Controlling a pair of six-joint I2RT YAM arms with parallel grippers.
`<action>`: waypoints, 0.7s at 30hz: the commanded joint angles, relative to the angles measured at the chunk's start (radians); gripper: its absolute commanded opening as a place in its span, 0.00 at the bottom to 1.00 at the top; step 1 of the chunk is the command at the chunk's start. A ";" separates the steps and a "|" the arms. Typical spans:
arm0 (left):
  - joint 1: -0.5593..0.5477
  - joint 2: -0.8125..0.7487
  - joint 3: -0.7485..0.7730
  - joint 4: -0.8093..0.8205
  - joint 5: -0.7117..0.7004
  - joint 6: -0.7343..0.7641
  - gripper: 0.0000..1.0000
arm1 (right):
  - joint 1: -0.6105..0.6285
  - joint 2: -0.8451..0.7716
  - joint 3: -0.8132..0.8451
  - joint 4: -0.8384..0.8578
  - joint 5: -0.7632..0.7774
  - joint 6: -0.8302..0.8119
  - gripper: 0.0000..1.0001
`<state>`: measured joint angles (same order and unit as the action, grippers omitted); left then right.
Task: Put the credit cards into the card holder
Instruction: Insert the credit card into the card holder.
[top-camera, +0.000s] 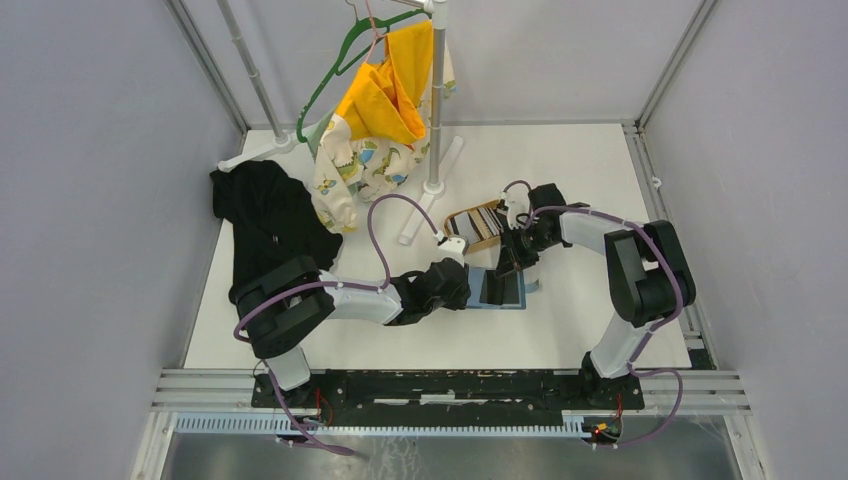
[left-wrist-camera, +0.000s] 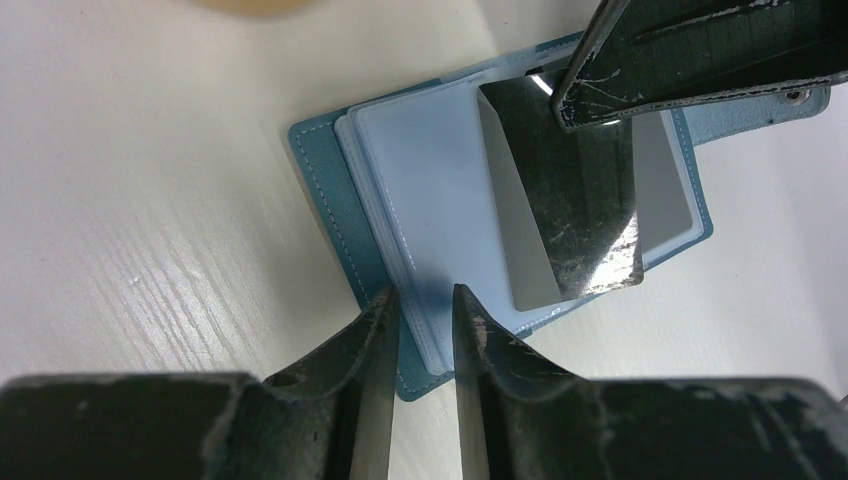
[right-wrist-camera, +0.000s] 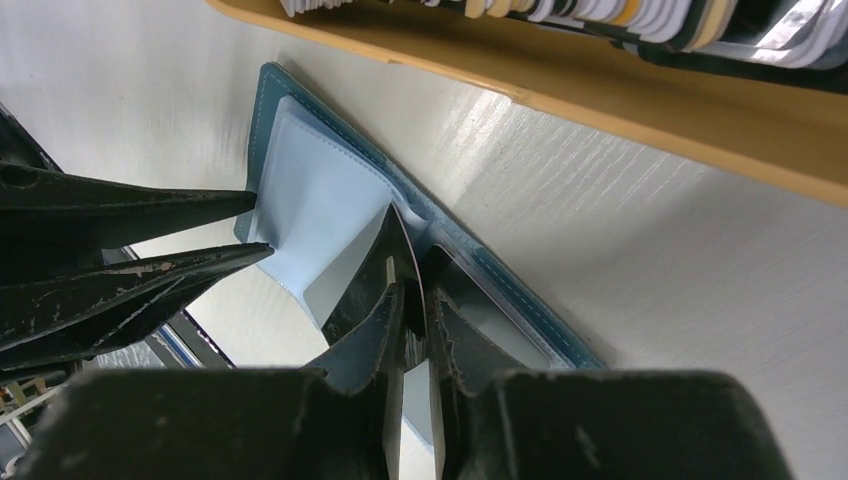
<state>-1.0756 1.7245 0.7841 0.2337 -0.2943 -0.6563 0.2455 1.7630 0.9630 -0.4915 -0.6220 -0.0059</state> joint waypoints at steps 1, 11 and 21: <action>-0.004 -0.033 -0.009 0.014 0.009 0.043 0.33 | 0.029 0.064 -0.024 -0.044 0.213 -0.064 0.17; -0.006 -0.033 -0.009 0.015 0.010 0.044 0.33 | 0.037 0.061 -0.039 0.026 0.078 -0.028 0.18; -0.006 -0.093 -0.046 0.063 0.042 0.046 0.44 | 0.035 0.064 -0.040 0.049 0.051 -0.041 0.24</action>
<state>-1.0760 1.7035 0.7647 0.2493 -0.2707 -0.6445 0.2714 1.7901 0.9558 -0.4152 -0.6788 -0.0021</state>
